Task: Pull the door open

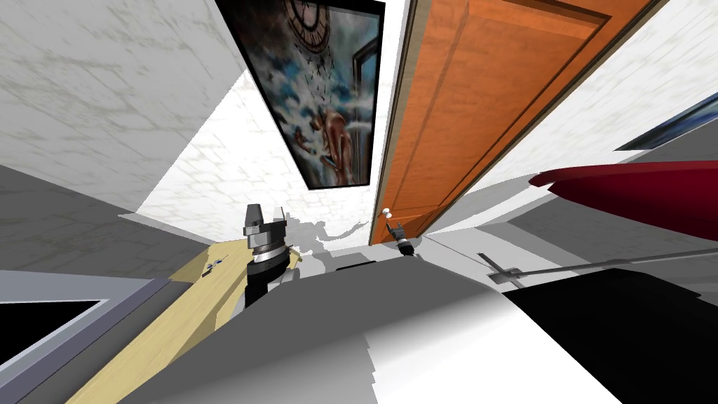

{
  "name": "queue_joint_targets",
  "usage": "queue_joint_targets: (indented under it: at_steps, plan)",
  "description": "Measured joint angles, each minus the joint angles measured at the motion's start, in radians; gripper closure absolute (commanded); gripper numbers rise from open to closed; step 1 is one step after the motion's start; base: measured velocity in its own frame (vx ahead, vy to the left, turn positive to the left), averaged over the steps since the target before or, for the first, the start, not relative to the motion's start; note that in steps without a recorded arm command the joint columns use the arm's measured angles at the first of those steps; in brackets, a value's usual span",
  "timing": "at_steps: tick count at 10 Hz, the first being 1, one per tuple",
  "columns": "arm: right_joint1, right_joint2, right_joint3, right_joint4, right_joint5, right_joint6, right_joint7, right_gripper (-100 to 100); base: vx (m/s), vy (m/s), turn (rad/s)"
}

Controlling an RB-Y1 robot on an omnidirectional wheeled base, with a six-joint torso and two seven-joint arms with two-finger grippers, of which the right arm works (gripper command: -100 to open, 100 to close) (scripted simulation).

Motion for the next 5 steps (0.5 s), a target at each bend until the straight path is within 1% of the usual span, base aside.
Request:
queue_joint_targets:
  at_steps: [2,5]
  plan:
    - [-0.012,0.004,-0.006,0.028,0.011,-0.007,0.026,-100,-0.022,-0.049,0.004]
    - [-0.034,0.008,-0.019,0.092,0.026,-0.032,0.072,-100,-0.031,-0.056,0.004]
